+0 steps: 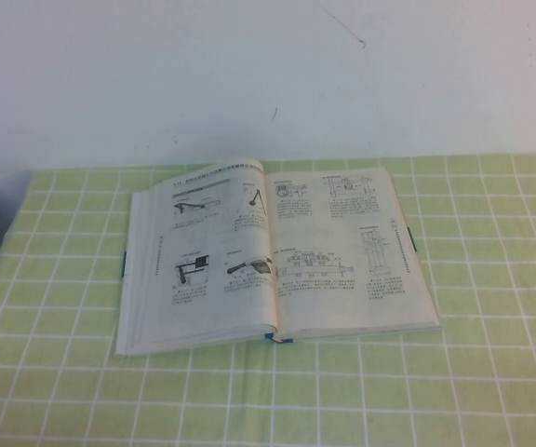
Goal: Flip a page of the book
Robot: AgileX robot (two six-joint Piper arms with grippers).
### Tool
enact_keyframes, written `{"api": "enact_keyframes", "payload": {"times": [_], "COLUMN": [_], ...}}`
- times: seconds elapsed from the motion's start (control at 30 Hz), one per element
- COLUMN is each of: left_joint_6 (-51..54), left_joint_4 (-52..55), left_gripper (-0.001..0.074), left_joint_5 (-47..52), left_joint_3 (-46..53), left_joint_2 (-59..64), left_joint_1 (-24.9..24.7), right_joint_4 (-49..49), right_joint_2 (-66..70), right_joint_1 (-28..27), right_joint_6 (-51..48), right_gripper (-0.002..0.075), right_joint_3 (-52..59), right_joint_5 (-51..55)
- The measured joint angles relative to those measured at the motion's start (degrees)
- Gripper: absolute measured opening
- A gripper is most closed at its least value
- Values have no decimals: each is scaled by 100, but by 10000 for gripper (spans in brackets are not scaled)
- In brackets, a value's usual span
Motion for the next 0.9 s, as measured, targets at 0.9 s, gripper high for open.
{"api": "enact_keyframes", "payload": {"times": [0.9], "left_joint_6": [38], "left_joint_4": [0], "left_gripper": [-4], "left_joint_5": [0], "left_joint_3": [0], "left_joint_2": [0], "left_joint_1": [0], "right_joint_4": [161], "right_joint_2": [0], "right_joint_1": [222], "right_joint_6": [367], "right_gripper": [-3], "right_joint_3": [0], "right_joint_5": [0]}}
